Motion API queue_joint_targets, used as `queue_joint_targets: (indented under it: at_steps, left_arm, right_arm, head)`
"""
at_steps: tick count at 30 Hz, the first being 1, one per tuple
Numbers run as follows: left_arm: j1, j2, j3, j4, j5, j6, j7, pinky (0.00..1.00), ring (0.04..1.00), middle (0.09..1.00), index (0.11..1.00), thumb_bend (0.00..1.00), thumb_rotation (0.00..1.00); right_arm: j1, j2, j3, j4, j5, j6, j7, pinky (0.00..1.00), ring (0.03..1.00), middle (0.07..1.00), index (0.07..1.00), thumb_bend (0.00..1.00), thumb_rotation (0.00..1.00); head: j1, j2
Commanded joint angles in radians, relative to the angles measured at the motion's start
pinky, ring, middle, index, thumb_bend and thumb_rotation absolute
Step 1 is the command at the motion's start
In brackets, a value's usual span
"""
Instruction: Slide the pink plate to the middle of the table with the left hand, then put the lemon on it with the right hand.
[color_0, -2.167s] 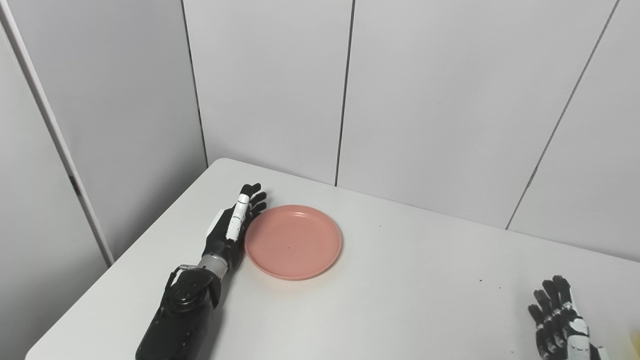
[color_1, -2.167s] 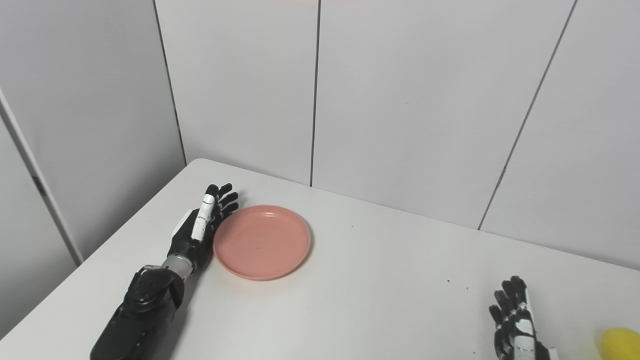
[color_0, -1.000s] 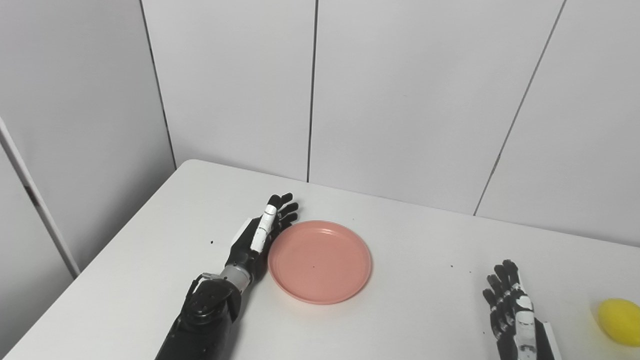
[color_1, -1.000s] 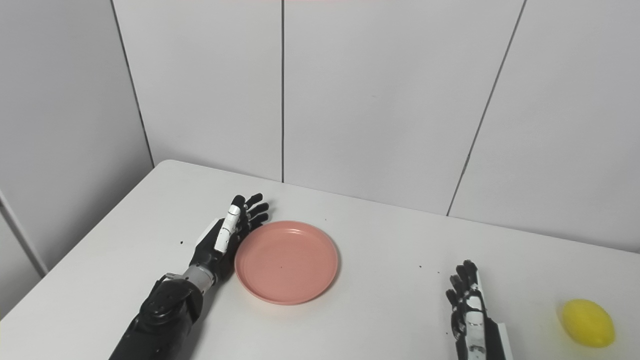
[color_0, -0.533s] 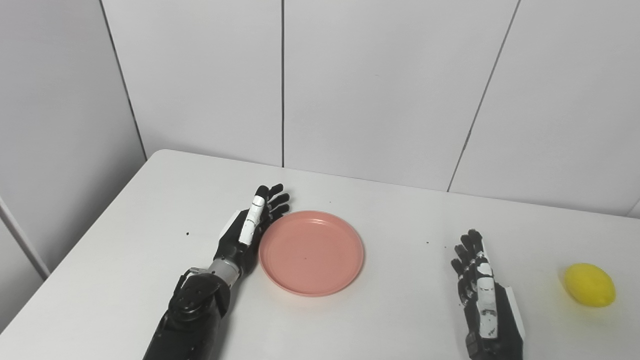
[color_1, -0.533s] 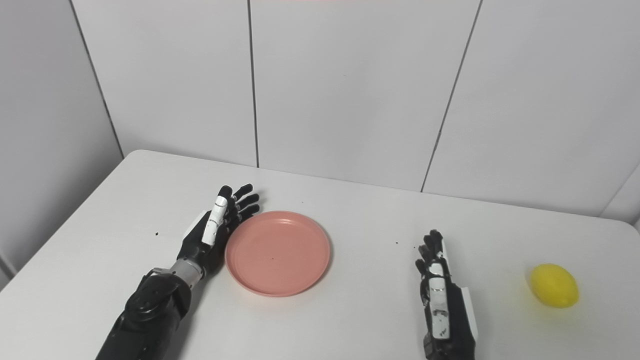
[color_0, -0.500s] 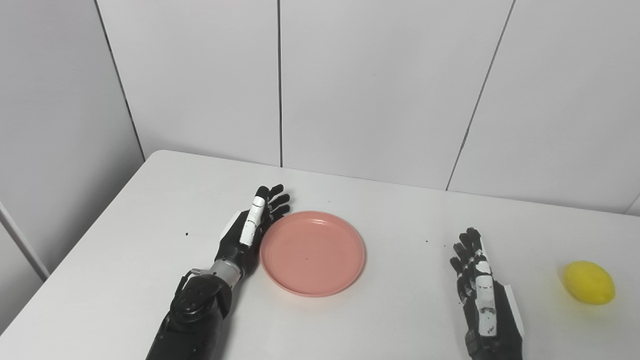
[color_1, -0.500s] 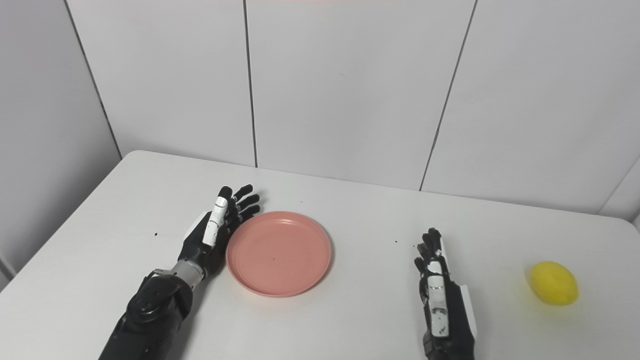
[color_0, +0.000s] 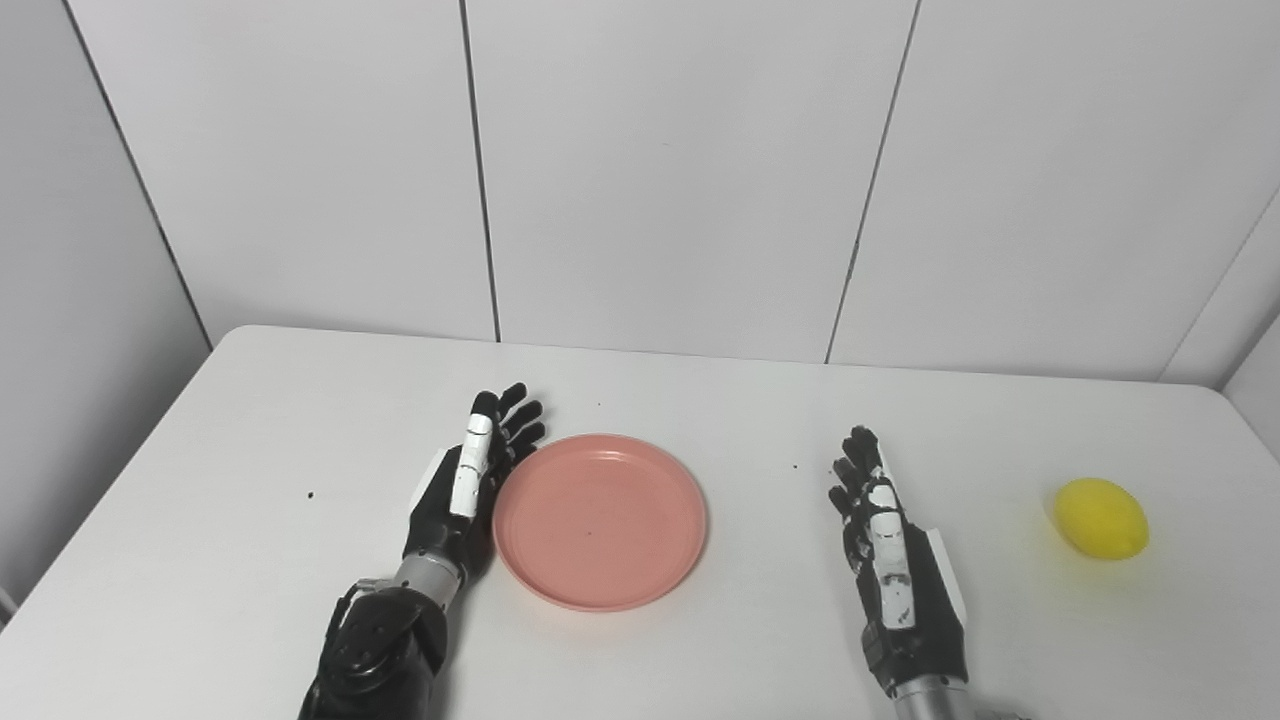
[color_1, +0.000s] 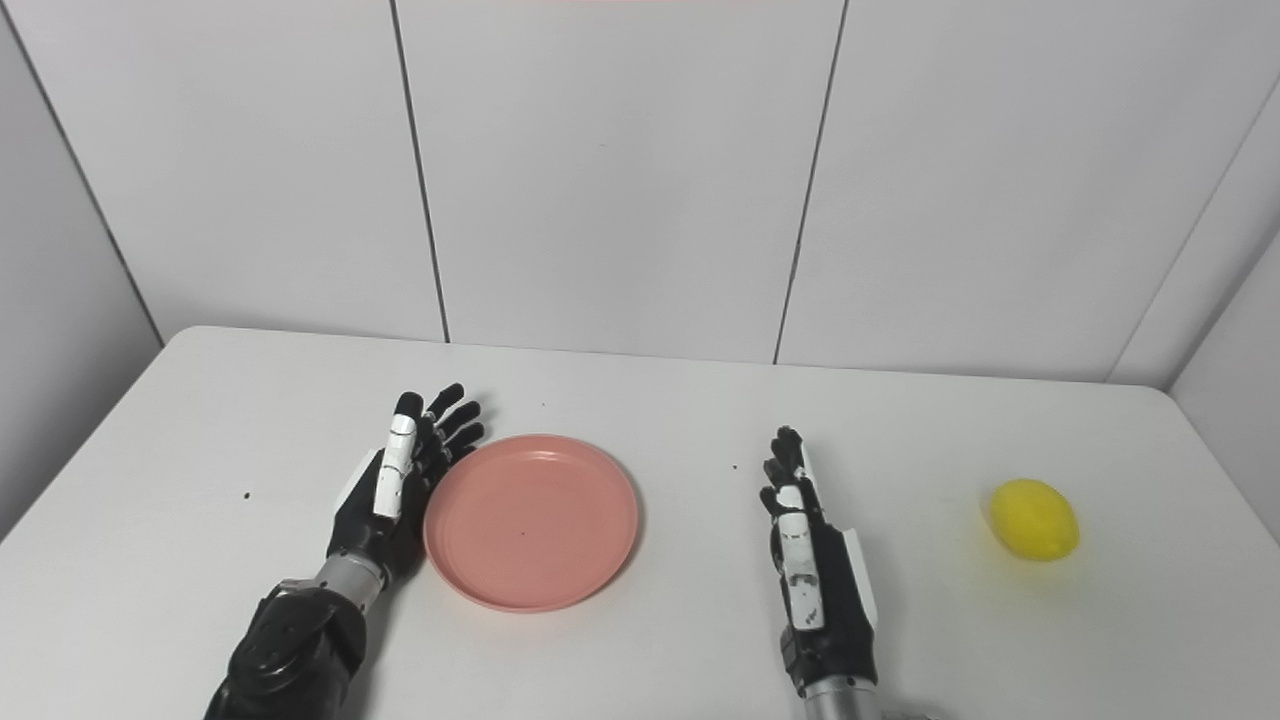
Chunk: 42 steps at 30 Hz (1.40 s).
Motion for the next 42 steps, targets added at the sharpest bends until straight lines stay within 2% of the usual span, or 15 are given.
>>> queue_joint_targets:
  at_steps: [1, 10, 13, 16, 20, 30, 42]
  left_arm:
    - [-0.001, -0.027, -0.021, -0.006, 0.013, -0.012, -0.002, 0.95, 0.931, 0.931, 0.928, 0.69, 1.0]
    - [0.023, -0.07, -0.031, -0.012, 0.037, -0.055, 0.017, 0.96, 0.942, 0.937, 0.937, 0.68, 1.0]
    - [0.035, -0.085, -0.035, -0.025, 0.042, -0.049, 0.029, 0.95, 0.941, 0.937, 0.937, 0.68, 1.0]
    - [0.044, -0.098, -0.037, -0.035, 0.052, -0.042, 0.041, 0.91, 0.917, 0.914, 0.915, 0.66, 1.0]
    - [0.057, -0.112, -0.056, -0.031, 0.066, -0.069, 0.035, 0.9, 0.917, 0.914, 0.909, 0.63, 1.0]
    - [0.075, -0.116, -0.1, -0.059, 0.067, -0.07, 0.014, 0.97, 0.958, 0.949, 0.955, 0.67, 1.0]
    - [0.083, -0.113, -0.133, -0.051, 0.077, -0.118, -0.001, 1.0, 0.978, 0.978, 0.986, 0.65, 1.0]
  right_arm:
    - [-0.038, 0.016, -0.004, -0.021, -0.003, -0.023, -0.011, 1.0, 1.0, 0.993, 0.954, 0.77, 1.0]
    - [-0.049, 0.017, -0.008, -0.013, 0.004, -0.014, -0.021, 1.0, 1.0, 0.985, 0.943, 0.78, 0.98]
    - [-0.049, 0.02, -0.008, -0.015, 0.002, -0.008, -0.025, 1.0, 1.0, 0.985, 0.941, 0.77, 0.98]
    - [-0.046, 0.022, -0.007, -0.019, 0.002, -0.001, -0.027, 1.0, 1.0, 0.982, 0.938, 0.77, 0.97]
    - [-0.043, 0.019, -0.002, -0.015, -0.006, -0.01, -0.026, 1.0, 1.0, 0.985, 0.948, 0.76, 0.99]
    - [-0.041, 0.019, -0.001, -0.022, -0.003, -0.002, -0.024, 1.0, 1.0, 0.984, 0.951, 0.76, 0.99]
    - [-0.037, 0.022, 0.002, -0.031, -0.005, -0.002, -0.028, 1.0, 0.996, 0.979, 0.946, 0.76, 0.99]
  head:
    - [-0.012, 0.003]
    - [-0.009, 0.005]
    - [-0.009, 0.005]
    - [-0.016, 0.001]
    - [-0.015, 0.003]
    - [-0.015, 0.011]
    - [-0.02, 0.02]
